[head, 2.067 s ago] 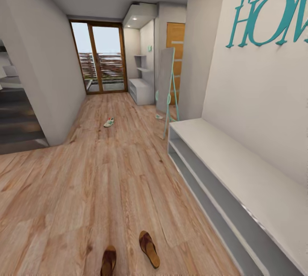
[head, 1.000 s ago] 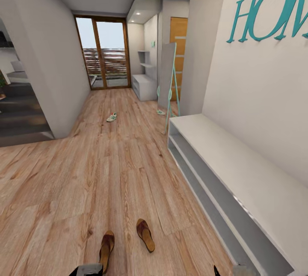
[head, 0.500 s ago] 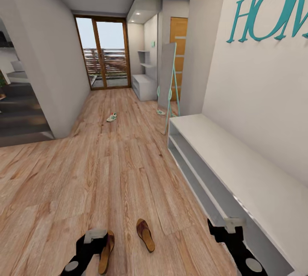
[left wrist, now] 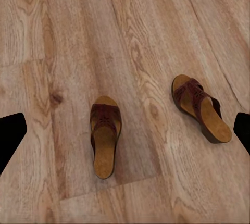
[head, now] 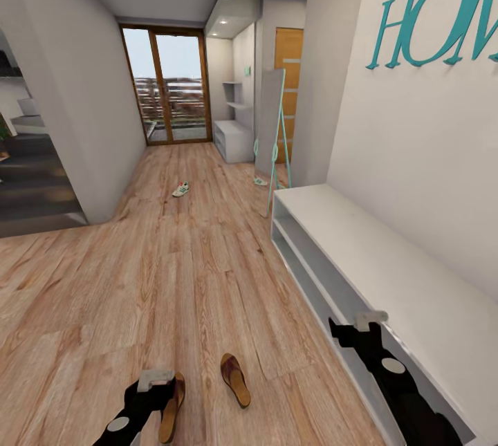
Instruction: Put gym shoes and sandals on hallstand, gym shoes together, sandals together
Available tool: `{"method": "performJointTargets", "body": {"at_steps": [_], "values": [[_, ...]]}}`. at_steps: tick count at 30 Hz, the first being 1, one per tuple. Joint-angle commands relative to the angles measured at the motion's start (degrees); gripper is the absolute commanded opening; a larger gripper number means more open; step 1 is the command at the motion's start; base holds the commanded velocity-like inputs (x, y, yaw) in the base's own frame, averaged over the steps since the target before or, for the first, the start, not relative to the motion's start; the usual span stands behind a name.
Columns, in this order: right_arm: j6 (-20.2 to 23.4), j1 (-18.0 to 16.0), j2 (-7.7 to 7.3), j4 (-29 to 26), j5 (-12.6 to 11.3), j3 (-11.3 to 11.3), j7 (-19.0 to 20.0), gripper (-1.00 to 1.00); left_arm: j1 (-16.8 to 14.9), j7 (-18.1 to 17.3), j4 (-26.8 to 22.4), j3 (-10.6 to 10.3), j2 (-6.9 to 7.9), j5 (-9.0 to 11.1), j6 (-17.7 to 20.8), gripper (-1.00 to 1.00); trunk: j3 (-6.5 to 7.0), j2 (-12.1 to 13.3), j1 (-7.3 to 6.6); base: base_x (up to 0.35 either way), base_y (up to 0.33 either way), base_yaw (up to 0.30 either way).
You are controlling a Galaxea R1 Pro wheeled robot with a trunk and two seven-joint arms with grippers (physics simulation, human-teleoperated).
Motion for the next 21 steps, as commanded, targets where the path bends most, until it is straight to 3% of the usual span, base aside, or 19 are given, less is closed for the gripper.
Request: {"method": "performJointTargets", "body": {"at_steps": [1, 21], "values": [[0.5, -0.2, 0.01, 0.0, 0.0, 0.0, 0.1, 1.0, 0.1, 0.0, 0.0, 0.1, 0.0, 0.0, -0.2, 1.0, -0.05, 0.0, 0.0, 0.0, 0.0, 0.0], [0.5, -1.0, -0.15, 4.7, 0.5, 0.3, 0.2, 1.0, 0.4, 0.1, 0.0, 0.4, -0.15, 0.4, -0.3, 1.0, -0.05, 0.0, 0.0, 0.0, 0.0, 0.0]]}}
